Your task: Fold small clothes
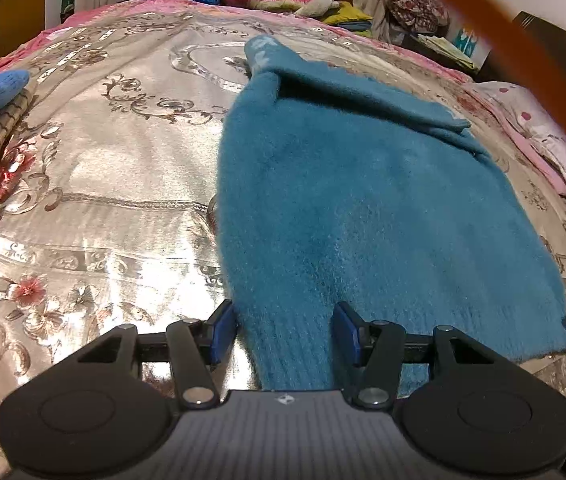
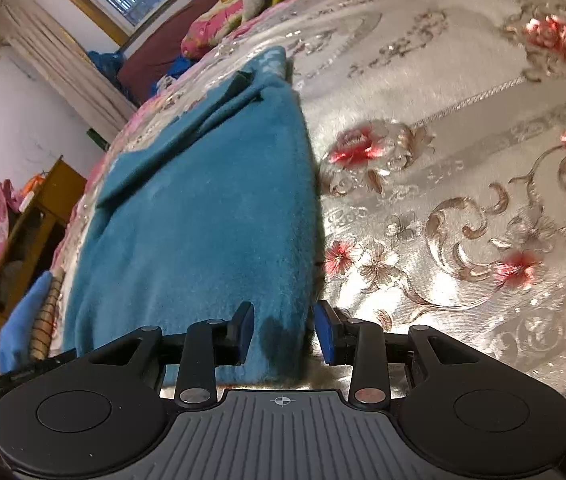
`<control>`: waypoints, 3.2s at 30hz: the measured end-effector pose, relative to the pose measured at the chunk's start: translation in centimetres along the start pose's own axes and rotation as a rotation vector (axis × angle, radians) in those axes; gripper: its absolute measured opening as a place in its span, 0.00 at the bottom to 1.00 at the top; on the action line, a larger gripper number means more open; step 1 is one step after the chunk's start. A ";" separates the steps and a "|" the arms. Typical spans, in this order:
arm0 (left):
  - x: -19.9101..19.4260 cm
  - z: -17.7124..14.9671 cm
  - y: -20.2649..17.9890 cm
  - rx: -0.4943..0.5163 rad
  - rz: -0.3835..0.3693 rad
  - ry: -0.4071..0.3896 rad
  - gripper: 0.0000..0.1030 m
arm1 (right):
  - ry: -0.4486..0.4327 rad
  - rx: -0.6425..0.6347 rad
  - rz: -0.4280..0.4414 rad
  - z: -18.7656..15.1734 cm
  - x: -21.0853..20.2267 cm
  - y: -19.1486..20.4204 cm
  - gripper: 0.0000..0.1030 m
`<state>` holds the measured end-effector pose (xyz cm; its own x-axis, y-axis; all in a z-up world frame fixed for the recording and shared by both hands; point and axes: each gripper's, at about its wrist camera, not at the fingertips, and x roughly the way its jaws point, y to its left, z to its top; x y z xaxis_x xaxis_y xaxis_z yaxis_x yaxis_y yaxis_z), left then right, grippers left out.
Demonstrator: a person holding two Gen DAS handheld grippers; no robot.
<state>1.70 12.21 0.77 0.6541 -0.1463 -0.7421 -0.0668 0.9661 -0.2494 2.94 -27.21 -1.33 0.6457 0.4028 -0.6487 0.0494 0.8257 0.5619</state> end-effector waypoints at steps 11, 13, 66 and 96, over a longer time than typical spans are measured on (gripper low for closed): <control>0.1 0.8 1.3 -0.074 -0.071 -0.002 0.56 | 0.015 0.009 0.072 1.9 2.1 0.0 0.36; 0.3 0.9 1.5 -0.086 -0.078 0.002 0.56 | 0.012 0.024 0.088 2.3 2.5 -0.2 0.36; 5.4 14.0 3.8 -0.266 -0.576 -0.271 0.20 | -0.185 0.284 0.636 13.2 8.0 3.3 0.16; 16.7 22.7 8.3 -0.490 -0.387 -0.276 0.18 | -0.197 0.409 0.366 24.9 22.9 2.1 0.21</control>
<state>29.18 22.58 0.43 0.8634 -0.3394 -0.3733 -0.0803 0.6380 -0.7658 36.82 -26.07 -2.16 0.8041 0.5194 -0.2891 0.0614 0.4112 0.9095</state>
